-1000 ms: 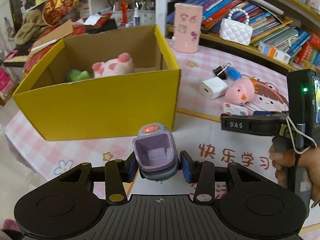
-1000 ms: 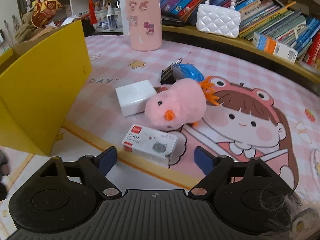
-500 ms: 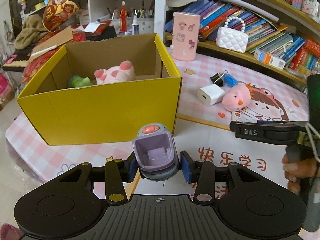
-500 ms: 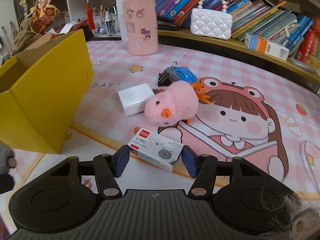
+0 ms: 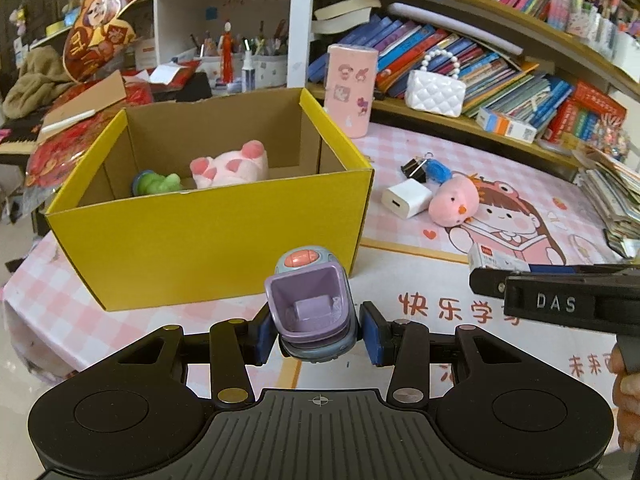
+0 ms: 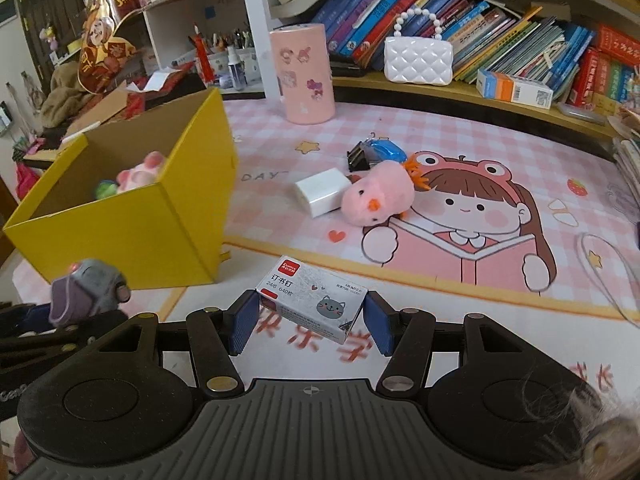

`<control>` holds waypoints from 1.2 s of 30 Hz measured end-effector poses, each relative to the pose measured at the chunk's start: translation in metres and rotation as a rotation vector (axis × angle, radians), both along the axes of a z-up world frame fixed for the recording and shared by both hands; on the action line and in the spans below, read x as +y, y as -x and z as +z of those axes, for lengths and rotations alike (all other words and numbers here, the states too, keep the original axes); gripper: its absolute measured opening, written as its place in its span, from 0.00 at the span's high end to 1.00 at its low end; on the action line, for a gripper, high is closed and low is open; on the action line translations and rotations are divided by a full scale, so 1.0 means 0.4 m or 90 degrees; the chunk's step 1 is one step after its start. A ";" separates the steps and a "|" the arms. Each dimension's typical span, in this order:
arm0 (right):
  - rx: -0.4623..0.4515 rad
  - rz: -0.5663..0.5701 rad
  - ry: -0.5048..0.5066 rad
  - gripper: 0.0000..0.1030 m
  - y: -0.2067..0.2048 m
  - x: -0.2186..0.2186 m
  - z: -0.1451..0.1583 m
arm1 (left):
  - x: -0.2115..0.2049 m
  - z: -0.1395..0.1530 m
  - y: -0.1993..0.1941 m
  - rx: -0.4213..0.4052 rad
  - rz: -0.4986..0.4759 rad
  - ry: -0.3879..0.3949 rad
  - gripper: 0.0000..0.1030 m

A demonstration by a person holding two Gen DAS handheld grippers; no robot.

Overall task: Organize objects
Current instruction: 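Carry the lavender toy and cat-print box over the yellow box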

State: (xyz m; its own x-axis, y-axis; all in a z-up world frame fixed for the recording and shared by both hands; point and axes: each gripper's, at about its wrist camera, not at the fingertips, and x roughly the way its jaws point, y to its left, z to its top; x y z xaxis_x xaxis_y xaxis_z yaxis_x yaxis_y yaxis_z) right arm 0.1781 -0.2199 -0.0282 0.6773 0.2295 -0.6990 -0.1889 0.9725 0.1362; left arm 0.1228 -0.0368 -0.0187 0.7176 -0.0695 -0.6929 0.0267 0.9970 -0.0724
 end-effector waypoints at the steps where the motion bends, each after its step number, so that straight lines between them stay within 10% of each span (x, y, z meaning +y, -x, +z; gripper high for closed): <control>1: 0.000 -0.003 0.001 0.47 0.011 0.007 0.002 | 0.007 0.001 0.007 -0.001 -0.004 0.001 0.59; 36: -0.013 0.033 0.035 0.47 0.247 0.300 0.006 | 0.276 -0.004 0.215 -0.013 -0.001 0.006 0.59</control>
State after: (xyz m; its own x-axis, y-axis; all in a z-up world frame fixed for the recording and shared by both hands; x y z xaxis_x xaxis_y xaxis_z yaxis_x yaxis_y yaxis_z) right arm 0.0792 -0.0998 -0.0258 0.6796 0.2262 -0.6979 -0.2414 0.9673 0.0784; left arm 0.0369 0.0735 -0.0204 0.7313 -0.0773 -0.6776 0.0295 0.9962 -0.0818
